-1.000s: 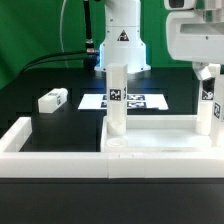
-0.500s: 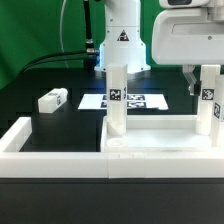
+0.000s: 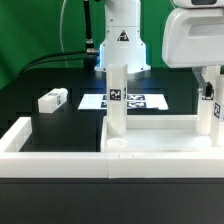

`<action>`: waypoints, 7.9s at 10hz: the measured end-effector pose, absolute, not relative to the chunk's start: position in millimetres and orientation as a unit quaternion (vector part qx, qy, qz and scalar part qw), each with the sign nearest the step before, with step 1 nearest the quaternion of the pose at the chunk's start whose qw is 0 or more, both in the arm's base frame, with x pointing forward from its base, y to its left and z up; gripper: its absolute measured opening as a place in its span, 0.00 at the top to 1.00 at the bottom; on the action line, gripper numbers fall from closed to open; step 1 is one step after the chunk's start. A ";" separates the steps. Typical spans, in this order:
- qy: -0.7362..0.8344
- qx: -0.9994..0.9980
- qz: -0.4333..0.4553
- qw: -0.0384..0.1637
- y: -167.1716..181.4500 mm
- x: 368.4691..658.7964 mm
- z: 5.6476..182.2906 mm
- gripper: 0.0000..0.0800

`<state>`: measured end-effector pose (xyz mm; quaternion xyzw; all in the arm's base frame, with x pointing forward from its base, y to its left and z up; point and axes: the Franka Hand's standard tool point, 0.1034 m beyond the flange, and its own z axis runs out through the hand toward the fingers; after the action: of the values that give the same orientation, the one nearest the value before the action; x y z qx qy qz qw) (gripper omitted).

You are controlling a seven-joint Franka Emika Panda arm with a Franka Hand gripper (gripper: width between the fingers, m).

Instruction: Assemble desk

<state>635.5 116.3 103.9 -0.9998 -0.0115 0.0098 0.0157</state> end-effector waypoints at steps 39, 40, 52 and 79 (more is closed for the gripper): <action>0.605 -0.793 -0.002 0.066 87.6 646.7 120.8 0.19; 0.569 -0.820 -0.005 0.066 87.3 646.6 120.4 0.19; 0.139 -0.989 -0.010 0.045 61.3 654.2 150.3 0.19; 0.240 -0.970 0.013 0.044 -213.1 431.7 53.9 0.19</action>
Offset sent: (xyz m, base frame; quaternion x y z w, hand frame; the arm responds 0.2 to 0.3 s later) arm 0.0000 0.0000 0.0000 0.0000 0.0000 0.0000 1.0000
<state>431.7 -213.1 53.9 -0.9696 0.2404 0.0128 0.0444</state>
